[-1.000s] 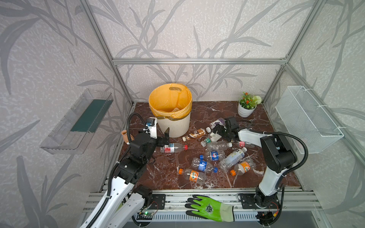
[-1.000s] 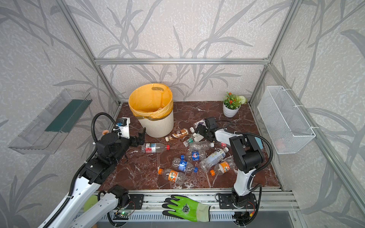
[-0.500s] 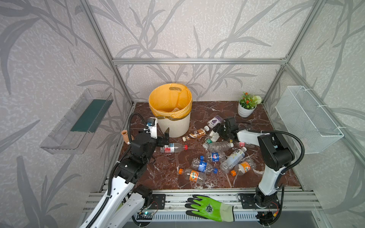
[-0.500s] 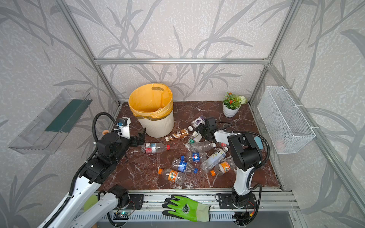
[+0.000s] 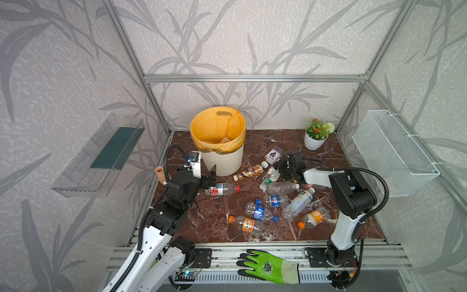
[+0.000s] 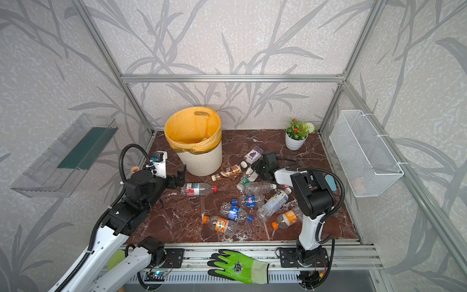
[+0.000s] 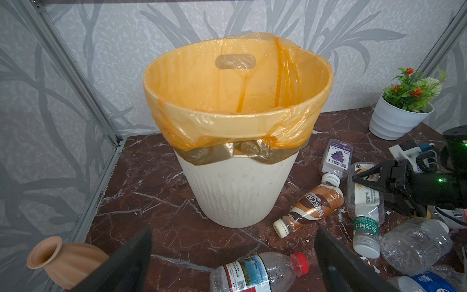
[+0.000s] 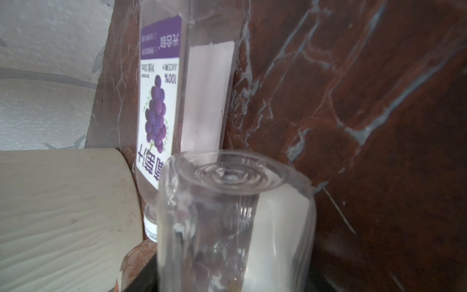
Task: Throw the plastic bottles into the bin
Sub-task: 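Grasp the clear white-label bottle near the grape-juice bottle with the right gripper, then lift the clear bottle with the right gripper and release it into the bin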
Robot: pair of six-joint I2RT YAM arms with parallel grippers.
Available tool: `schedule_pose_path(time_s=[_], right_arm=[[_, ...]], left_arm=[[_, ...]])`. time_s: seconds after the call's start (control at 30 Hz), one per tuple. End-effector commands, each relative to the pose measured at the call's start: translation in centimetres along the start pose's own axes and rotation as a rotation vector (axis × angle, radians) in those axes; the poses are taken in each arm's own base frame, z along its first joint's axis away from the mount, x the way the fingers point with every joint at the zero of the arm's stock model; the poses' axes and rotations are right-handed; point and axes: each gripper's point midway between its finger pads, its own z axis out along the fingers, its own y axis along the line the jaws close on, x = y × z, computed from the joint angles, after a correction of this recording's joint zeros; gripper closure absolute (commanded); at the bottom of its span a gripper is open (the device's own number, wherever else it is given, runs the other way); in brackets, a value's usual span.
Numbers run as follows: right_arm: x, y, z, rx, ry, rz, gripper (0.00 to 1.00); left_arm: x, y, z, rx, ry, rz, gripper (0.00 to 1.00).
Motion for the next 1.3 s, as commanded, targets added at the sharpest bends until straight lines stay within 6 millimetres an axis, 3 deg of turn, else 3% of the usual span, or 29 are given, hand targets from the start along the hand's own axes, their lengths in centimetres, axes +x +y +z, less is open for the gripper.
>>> schedule_pose_path(time_s=[0.0, 0.4, 0.67, 0.77, 0.93, 1.2, 1.27], right_arm=[[-0.8, 2.4, -1.2, -0.08, -0.038, 0.016, 0.45], [-2.7, 6.0, -4.6, -0.184, -0.112, 0.001, 0.49], [-5.4, 8.8, -10.5, -0.263, -0.227, -0.037, 0.5], [-6.9, 10.2, -13.6, -0.297, -0.301, -0.069, 0.5], [-9.7, 14.7, -19.7, -0.384, -0.417, -0.152, 0.5], [-13.3, 26.2, -32.0, -0.65, -0.67, -0.277, 0.5], [-13.4, 28.9, -33.7, -0.714, -0.696, -0.296, 0.5]], left_arm=[[0.5, 0.4, -0.2, -0.018, 0.007, 0.006, 0.01], [0.8, 0.8, -0.5, -0.037, 0.007, -0.003, 0.01], [0.7, 1.2, -0.6, -0.057, 0.005, -0.013, 0.01], [0.8, 2.8, -0.8, -0.148, -0.002, -0.064, 0.01], [1.4, 4.9, -1.5, -0.266, -0.016, -0.122, 0.01], [3.5, 6.7, -1.7, -0.375, 0.018, -0.211, 0.01], [4.0, 6.8, -1.7, -0.382, 0.034, -0.225, 0.01]])
